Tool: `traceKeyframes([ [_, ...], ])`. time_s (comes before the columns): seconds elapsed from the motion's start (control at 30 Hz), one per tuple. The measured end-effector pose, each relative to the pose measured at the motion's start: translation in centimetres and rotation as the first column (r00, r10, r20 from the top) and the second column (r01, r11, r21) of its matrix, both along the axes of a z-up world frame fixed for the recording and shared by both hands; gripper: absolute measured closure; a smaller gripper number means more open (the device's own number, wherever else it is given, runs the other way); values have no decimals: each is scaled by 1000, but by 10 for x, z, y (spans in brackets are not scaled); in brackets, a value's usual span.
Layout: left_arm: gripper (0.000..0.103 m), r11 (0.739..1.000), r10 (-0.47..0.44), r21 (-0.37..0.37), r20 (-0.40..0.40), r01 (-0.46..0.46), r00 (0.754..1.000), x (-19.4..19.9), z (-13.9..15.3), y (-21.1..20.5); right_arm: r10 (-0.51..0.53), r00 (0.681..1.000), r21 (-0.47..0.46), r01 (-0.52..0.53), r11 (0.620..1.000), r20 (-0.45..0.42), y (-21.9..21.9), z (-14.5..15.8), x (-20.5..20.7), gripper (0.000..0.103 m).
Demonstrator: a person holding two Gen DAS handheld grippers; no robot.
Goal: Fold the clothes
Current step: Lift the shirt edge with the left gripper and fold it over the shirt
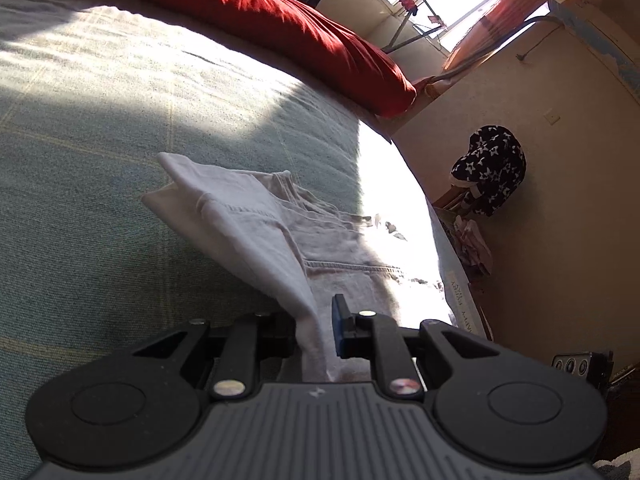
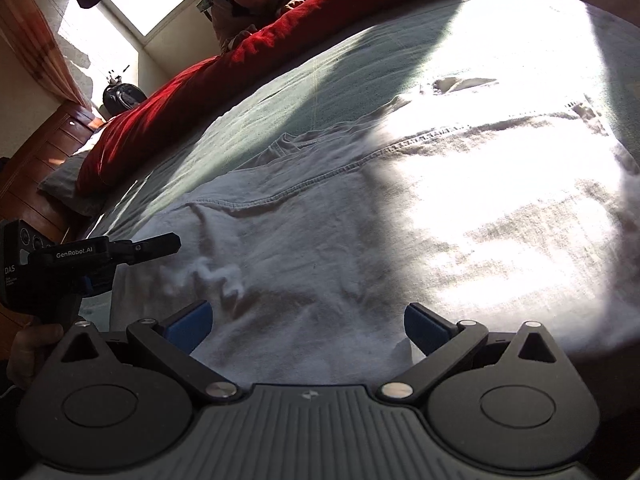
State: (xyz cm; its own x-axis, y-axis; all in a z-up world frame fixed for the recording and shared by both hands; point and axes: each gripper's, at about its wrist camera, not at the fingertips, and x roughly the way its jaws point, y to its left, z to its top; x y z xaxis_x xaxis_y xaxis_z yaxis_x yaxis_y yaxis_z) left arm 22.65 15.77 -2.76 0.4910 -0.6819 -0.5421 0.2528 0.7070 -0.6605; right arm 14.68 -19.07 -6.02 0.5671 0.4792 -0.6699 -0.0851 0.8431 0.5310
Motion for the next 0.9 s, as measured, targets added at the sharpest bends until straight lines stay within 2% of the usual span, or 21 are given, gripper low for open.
traceKeyframes([
  [0.27,88,999,-24,-27,28,25,999,4,26,-30,-88,996,39,89,995,-30,-43,5,-17,0],
  [0.47,88,998,-33,-54,43,36,999,10,41,-54,-101,995,71,103,992,-28,-65,6,-17,0],
  [0.9,88,989,-82,-117,86,92,993,19,69,-116,-206,978,146,208,967,-26,-127,0,-24,0],
])
